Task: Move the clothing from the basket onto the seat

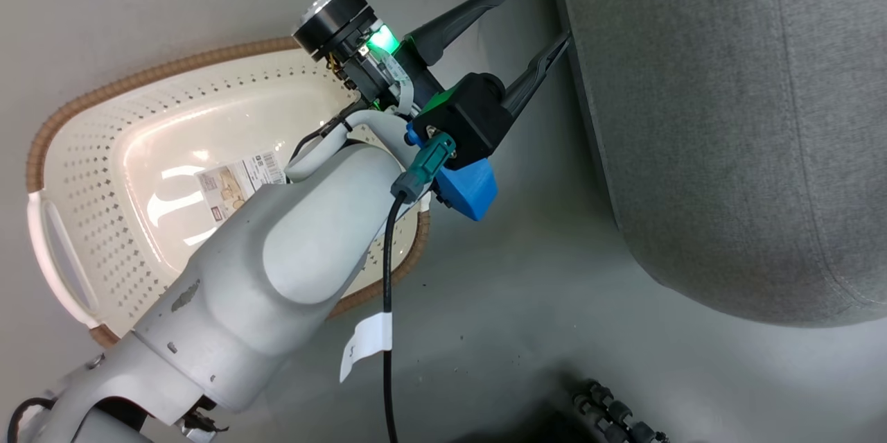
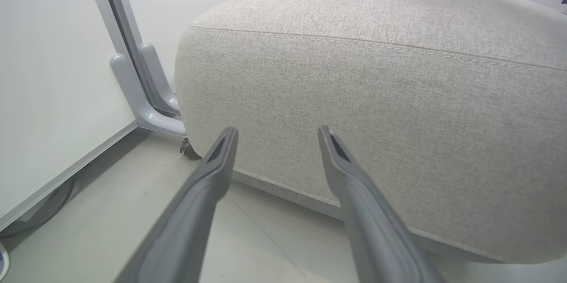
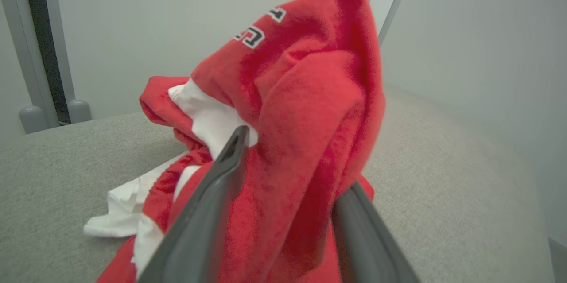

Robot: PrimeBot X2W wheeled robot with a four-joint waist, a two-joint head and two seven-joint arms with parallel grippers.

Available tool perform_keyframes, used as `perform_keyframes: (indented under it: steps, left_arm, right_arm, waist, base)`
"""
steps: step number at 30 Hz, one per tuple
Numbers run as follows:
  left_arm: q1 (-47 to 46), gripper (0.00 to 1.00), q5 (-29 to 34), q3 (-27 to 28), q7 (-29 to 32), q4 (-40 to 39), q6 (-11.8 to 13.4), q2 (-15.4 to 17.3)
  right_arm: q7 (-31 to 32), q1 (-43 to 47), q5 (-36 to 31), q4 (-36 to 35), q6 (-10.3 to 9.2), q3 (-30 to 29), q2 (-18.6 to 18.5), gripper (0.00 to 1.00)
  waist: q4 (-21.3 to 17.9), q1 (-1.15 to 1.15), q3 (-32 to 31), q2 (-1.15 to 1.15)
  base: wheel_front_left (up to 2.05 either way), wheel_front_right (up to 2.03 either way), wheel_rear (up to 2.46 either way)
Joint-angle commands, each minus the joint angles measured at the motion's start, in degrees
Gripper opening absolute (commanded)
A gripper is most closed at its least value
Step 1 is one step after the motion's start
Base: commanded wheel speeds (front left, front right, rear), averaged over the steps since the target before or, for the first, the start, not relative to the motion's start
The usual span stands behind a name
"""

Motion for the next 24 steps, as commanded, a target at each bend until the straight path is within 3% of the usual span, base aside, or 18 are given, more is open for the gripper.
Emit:
perform_keyframes:
  steps: [1, 15, 24]
  left_arm:
    - [0.5, 1.0, -0.4, 0.5, -0.3, -0.6, 0.4, -0.1]
    - [8.6, 1.0, -2.6, 4.5, -0.3, -3.6, 2.4, 0.1]
    - [17.8, 1.0, -4.6, 13.3, -0.3, -8.2, 5.5, 0.0]
  right_arm:
    - [0.0, 2.5, -0.6, -1.0, 0.01, 0.6, 0.9, 1.0]
    - [0.0, 18.8, -3.4, -15.5, 0.01, 2.4, 6.1, 1.0]
    - [0.0, 25.2, -4.0, -18.4, 0.0, 9.4, 7.9, 1.0]
  waist:
    - [0.0, -0.01, -1.2, 0.0]
    - [1.2, -0.01, -15.6, 0.0]
    - [5.1, -0.01, -25.8, 0.0]
  base:
    - [0.0, 0.0, 0.0]
    - [0.0, 0.0, 0.0]
    - [0.0, 0.0, 0.0]
